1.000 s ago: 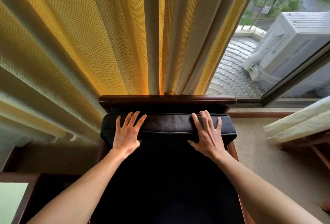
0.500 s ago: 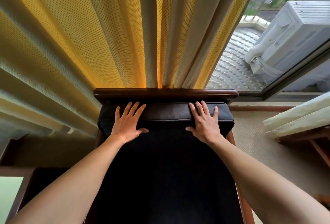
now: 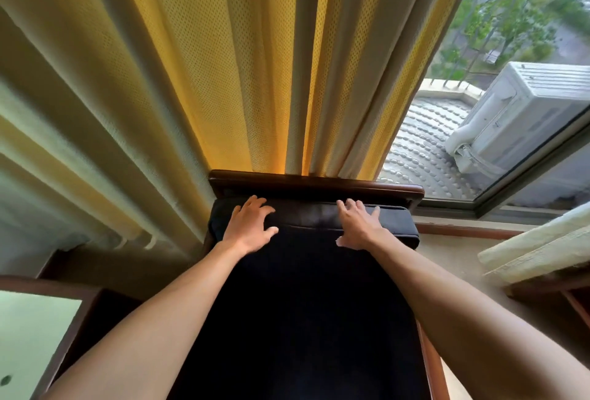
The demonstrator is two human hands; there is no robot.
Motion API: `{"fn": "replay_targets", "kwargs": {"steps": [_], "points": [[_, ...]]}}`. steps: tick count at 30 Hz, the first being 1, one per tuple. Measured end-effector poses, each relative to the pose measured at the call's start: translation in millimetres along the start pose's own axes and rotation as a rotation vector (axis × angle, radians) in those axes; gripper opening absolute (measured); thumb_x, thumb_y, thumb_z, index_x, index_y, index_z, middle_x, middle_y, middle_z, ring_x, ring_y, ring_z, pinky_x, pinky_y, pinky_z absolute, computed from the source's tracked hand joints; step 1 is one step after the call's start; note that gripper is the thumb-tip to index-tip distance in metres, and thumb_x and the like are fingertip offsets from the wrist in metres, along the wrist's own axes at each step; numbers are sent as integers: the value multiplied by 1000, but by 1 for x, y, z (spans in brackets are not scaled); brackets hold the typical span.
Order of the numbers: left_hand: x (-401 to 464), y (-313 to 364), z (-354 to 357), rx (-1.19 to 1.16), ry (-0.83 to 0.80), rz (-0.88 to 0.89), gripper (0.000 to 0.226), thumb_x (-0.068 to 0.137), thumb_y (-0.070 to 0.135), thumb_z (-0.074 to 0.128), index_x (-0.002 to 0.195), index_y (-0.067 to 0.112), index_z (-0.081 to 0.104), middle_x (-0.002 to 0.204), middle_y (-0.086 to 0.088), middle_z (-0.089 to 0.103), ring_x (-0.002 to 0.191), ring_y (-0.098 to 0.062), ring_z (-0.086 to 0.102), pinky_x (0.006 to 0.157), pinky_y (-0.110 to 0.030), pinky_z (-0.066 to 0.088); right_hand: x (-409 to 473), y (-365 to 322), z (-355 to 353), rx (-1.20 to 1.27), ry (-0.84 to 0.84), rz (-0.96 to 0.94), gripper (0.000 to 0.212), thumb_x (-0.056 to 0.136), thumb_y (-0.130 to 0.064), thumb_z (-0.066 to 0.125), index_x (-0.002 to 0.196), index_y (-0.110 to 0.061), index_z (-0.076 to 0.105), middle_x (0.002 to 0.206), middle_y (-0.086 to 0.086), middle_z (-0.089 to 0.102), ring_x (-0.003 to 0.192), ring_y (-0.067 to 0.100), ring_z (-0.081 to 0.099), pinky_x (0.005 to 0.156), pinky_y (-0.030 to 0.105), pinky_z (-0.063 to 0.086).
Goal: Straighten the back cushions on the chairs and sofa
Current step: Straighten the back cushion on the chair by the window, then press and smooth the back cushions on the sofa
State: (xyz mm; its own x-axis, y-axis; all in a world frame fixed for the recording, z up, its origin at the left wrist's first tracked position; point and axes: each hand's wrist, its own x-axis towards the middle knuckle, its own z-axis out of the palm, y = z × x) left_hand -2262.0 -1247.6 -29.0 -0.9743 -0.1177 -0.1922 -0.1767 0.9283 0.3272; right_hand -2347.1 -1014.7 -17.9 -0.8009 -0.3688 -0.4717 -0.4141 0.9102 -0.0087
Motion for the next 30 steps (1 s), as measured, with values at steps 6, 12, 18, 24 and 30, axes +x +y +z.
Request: {"fn": "replay_targets", "kwargs": {"steps": [6, 12, 18, 24, 30], "points": [[-80, -18, -110, -135, 124, -79, 39, 89, 36, 66, 122, 15, 64, 126, -5, 65, 115, -22, 60, 97, -37, 49, -53, -105, -101, 114, 161, -270, 42, 90, -28, 66, 128, -15, 59, 122, 5, 62, 110, 28, 61, 85, 40, 52], [-227, -65, -240, -77, 326, -182, 40, 91, 38, 65, 124, 15, 63, 123, -3, 65, 111, -21, 60, 92, -31, 46, -146, -257, -179, 99, 304, -489, 42, 88, -32, 65, 129, -27, 59, 123, 0, 64, 106, 23, 63, 83, 37, 54], [-469, -143, -334, -6, 550, -385, 42, 89, 46, 64, 124, 24, 60, 118, 5, 65, 102, -17, 60, 86, -33, 48, -310, -435, -205, 67, 411, -791, 37, 86, -34, 69, 121, -25, 64, 115, 1, 67, 107, 25, 64, 87, 37, 53], [-715, -193, -356, 30, 697, -656, 39, 89, 43, 65, 120, 20, 61, 119, 3, 65, 107, -21, 58, 82, -31, 43, -480, -595, -178, 30, 419, -1081, 31, 87, -34, 68, 118, -27, 65, 111, -3, 67, 105, 24, 63, 91, 38, 51], [-957, -233, -322, 31, 790, -1043, 42, 88, 49, 63, 123, 26, 59, 118, 7, 63, 97, -14, 51, 79, -30, 36, -648, -747, -100, -41, 320, -1420, 26, 86, -32, 68, 111, -28, 68, 108, -4, 70, 106, 23, 63, 93, 36, 50]]}}
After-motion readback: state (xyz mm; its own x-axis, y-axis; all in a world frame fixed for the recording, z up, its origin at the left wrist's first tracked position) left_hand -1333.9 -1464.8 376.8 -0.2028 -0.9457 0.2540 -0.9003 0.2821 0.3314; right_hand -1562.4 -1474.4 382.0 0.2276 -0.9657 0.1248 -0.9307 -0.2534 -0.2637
